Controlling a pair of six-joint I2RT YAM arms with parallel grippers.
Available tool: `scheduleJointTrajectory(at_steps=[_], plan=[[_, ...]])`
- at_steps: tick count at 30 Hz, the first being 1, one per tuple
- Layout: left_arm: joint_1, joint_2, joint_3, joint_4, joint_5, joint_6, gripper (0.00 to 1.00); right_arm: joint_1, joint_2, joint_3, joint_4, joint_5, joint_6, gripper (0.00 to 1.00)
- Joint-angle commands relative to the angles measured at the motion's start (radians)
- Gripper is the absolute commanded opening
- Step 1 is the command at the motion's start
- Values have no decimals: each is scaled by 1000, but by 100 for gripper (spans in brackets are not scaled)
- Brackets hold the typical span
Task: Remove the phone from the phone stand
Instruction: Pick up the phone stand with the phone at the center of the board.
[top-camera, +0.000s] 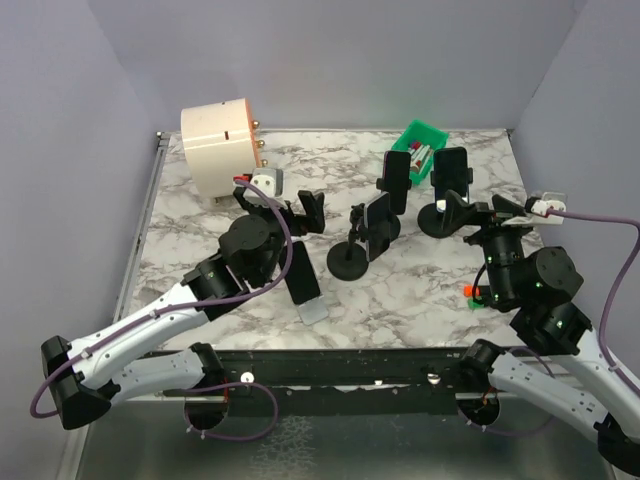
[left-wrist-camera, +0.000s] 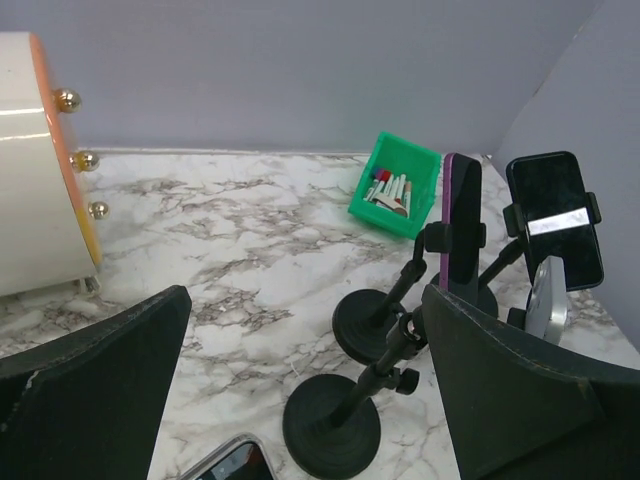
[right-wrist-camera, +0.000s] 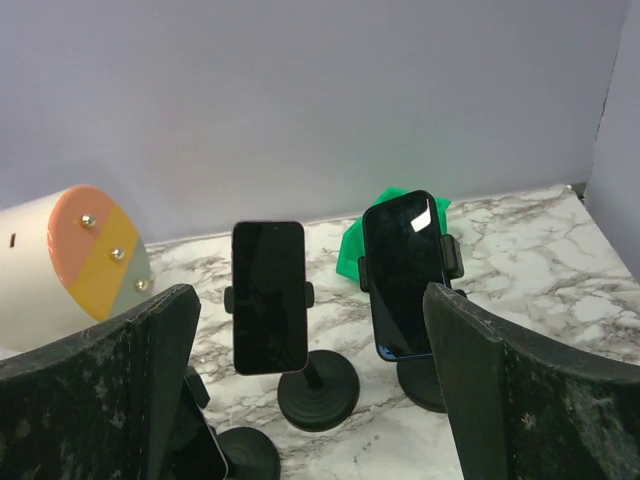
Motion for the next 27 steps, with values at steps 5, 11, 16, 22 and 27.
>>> scheduleJointTrajectory(at_steps=[5,11,16,22,27], plan=[[-5,-84,-97,102,165,184,99,2,8,28,-17,-41,-23,100],[-6,-83,-101,83,112,239,99,3,73,118,-136,-45,-20,100],[-5,-80,-102,83,101,245,99,2,106,129,-203,-125,8,99],[-5,-96,-126,112,123,255,99,2,131,77,-193,-247,51,98],[-6,-115,-143,136,127,257,99,2,-3,-52,-15,-535,8,97]])
